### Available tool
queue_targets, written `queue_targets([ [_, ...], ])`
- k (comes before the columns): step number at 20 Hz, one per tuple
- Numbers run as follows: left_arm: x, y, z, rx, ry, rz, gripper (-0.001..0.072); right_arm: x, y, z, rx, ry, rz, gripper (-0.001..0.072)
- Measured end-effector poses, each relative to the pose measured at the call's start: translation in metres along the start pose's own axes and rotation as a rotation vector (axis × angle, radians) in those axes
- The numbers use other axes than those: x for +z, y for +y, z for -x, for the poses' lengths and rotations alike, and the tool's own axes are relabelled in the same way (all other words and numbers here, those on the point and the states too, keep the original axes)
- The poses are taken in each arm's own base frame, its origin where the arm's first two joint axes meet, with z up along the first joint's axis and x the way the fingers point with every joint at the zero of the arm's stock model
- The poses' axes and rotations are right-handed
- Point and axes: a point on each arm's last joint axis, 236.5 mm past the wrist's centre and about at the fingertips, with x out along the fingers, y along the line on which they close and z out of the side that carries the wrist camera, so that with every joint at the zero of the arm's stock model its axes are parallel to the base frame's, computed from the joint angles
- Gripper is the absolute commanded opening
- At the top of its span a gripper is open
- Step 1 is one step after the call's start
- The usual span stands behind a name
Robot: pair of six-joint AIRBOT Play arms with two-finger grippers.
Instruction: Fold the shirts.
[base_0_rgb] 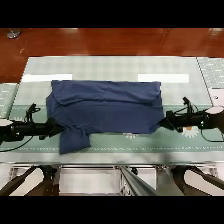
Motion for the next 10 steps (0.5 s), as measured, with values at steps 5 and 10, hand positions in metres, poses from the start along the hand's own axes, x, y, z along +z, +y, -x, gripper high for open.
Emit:
queue_targets([
  [5,0.058,-0.029,0.034,0.003,-0.142,-0.108,0.0017,0.047,0.036,0.033,-0.010,-0.093,0.116,0.0025],
  [10,0.131,-0.057,0.061,0.038,-0.320,-0.187,0.0017,0.102,0.071,0.054,0.020,-0.193,0.166,0.0025],
])
